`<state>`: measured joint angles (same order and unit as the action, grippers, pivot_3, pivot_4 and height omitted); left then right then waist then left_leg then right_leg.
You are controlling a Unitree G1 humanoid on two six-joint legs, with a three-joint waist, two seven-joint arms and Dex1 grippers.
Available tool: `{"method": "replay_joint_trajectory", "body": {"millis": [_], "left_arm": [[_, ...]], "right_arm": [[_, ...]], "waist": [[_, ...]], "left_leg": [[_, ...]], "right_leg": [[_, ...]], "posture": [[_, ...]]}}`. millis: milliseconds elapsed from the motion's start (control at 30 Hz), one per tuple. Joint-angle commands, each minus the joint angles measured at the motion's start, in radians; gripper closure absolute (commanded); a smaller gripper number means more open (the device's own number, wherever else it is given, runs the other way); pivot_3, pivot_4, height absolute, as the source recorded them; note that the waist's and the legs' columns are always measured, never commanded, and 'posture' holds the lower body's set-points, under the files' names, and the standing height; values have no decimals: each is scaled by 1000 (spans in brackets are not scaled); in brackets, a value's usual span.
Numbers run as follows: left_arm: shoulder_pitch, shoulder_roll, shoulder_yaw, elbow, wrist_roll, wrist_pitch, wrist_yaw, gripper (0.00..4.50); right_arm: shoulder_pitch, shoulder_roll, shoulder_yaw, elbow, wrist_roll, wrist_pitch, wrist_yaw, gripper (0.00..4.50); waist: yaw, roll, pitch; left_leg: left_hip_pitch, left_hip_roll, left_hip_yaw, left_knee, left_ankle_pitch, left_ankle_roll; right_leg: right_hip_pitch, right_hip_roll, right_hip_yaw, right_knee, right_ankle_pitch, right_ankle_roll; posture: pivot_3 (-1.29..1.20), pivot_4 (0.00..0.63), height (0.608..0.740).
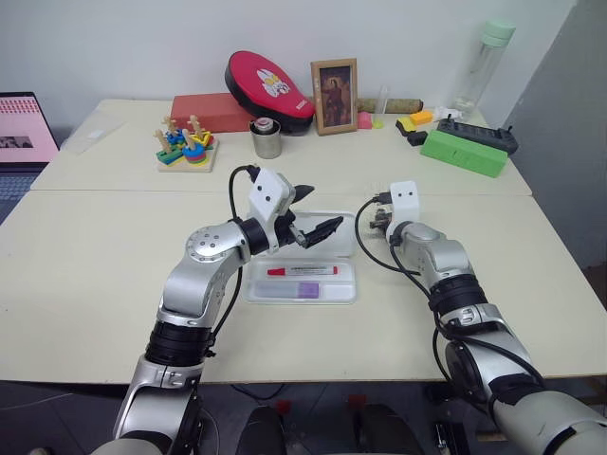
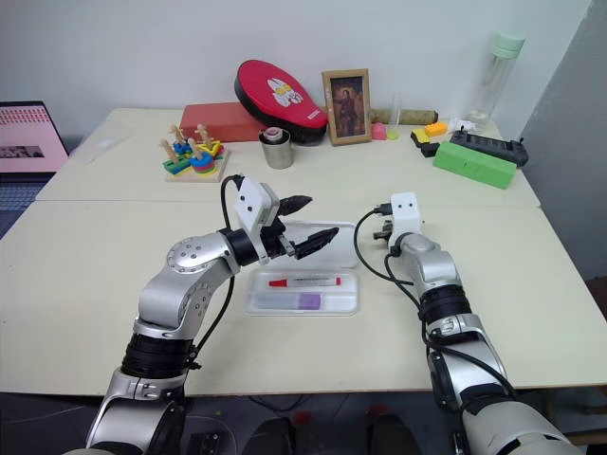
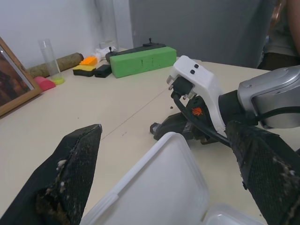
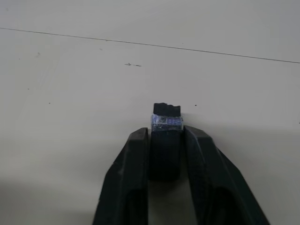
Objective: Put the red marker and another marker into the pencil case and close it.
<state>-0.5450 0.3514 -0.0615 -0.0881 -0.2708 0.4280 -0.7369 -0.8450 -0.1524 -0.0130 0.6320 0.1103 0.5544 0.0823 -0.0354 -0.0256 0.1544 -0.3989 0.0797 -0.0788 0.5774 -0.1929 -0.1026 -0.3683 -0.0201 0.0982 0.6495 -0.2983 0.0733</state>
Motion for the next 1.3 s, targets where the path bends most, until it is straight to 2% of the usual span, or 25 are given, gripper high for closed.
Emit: {"method": "replay_joint_trajectory", "body": {"millis": [33, 100, 167, 300, 400, 500, 567, 733, 1033, 1300], "left_arm": [[-11, 12, -2, -32, -7, -15, -6, 0], [-6, 29, -1, -32, -4, -17, -18, 0], [14, 77, 12, -42, -15, -14, -59, 0], [102, 231, 66, -129, -120, 16, -233, 0], [169, 336, 79, -162, -140, 3, -322, 0], [233, 433, 91, -177, -155, 1, -404, 0], [255, 470, 94, -171, -153, -7, -436, 0], [286, 533, 79, -142, -121, -49, -481, 0], [288, 528, 88, -166, -136, -32, -460, 0], [280, 521, 77, -170, -137, -24, -447, 0]], "right_arm": [[-3, -31, -13, -75, -8, -7, 24, 4187], [2, -62, -10, -112, -8, -19, 69, 4188], [8, -133, 5, -179, 3, -8, 182, 4188], [41, -339, 69, -341, 53, 5, 534, 4188], [83, -445, 123, -428, 93, -1, 750, 4188], [142, -514, 183, -562, 152, -16, 958, 4188], [154, -520, 208, -616, 175, -8, 1022, 4188], [141, -493, 309, -693, 164, 16, 1091, 4188], [113, -403, 434, -625, 75, 19, 1072, 4188], [127, -376, 471, -619, 44, 24, 1075, 4188]], "waist": [[0, 0, 0], [0, 1, 0], [0, 1, 1], [-1, 3, 2], [-2, 3, 2], [-5, 3, 2], [-8, 4, 2], [-15, 3, 2], [-5, 3, 2], [2, 3, 2]], "left_leg": [[0, 0, 0, 0, 0, 0], [0, 0, 0, 0, 0, 0], [-1, 0, 0, 0, 0, 0], [0, 0, 0, -2, 0, 0], [0, 0, 0, -4, 0, 0], [0, 0, 0, -3, -1, 1], [0, 0, 1, -2, -1, 1], [0, 1, 1, -1, 0, 0], [-1, 1, 1, 0, 0, 0], [-1, 1, 1, -1, 0, 0]], "right_leg": [[0, 0, 0, 0, 0, 0], [0, 0, 0, 0, 0, 0], [0, 0, 0, -1, 0, 0], [-1, 0, 0, -3, 0, 0], [-1, 0, 0, -4, 0, 0], [0, 0, 0, -5, -1, 0], [0, 0, 0, -4, -1, 0], [0, 0, 0, -4, -1, 2], [-1, 0, 0, -4, -1, 1], [-1, 0, 0, -3, -1, 0]], "posture": [[0, 150, 740], [0, 150, 740], [0, 150, 740], [0, 150, 740], [0, 150, 740], [0, 150, 740], [0, 150, 740], [0, 150, 740], [0, 150, 740], [0, 150, 740]]}}
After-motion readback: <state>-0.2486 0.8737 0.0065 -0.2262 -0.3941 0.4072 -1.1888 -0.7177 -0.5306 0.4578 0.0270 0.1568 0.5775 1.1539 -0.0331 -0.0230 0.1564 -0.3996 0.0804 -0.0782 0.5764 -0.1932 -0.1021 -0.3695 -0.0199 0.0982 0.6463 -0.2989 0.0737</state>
